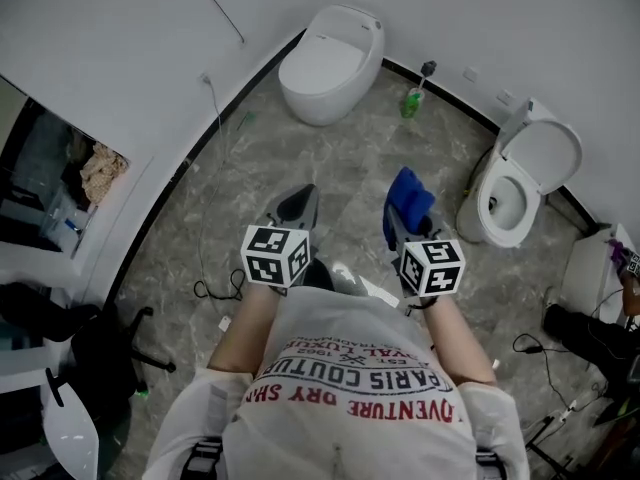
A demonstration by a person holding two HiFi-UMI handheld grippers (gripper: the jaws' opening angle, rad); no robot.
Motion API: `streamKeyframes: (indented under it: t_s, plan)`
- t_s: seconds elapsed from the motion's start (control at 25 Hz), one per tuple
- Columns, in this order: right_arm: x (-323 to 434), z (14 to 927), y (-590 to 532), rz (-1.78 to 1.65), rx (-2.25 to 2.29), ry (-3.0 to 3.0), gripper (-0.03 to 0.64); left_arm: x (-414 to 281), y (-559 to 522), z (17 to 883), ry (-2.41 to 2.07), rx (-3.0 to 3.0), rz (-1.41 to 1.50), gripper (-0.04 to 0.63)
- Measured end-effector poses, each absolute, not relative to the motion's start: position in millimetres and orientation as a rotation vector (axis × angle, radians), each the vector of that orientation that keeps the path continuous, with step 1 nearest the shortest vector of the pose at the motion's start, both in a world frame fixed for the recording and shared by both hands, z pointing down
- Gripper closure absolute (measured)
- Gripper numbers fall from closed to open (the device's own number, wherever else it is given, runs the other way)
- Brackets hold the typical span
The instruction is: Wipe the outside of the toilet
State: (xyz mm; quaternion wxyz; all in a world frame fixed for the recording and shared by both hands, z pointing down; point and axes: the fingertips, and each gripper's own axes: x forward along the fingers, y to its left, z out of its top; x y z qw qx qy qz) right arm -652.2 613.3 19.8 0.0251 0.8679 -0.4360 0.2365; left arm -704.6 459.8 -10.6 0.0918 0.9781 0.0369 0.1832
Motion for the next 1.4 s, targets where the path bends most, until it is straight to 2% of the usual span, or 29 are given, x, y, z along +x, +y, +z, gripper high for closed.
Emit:
streamKeyframes:
  t_s: [0.36, 0.84, 1.08, 1.4]
  plan:
    - [-558.4, 33.6, 529.2, 0.853, 2.655, -1.295, 0.541, -609.2, 365.4, -2.0, 0.142, 2.855, 0.578, 0.589]
    - [-357.1, 29.6, 387.8, 0.858, 2.729, -1.202, 0.541, -414.3, 220.9, -5.7, 0.261, 2.820, 0.588, 0.589]
    - [-270.8, 46.2, 337.5, 0.913, 2.688, -1.235, 0.541, -334.2, 176.2, 8.9, 0.218, 2.815, 0.623, 0.589]
    - [-117.2, 85.9, 282.2, 0.956, 2.575, -1.328, 0.541, -195.1, 120.0, 33.7, 0.079, 2.817, 0.643, 0.589]
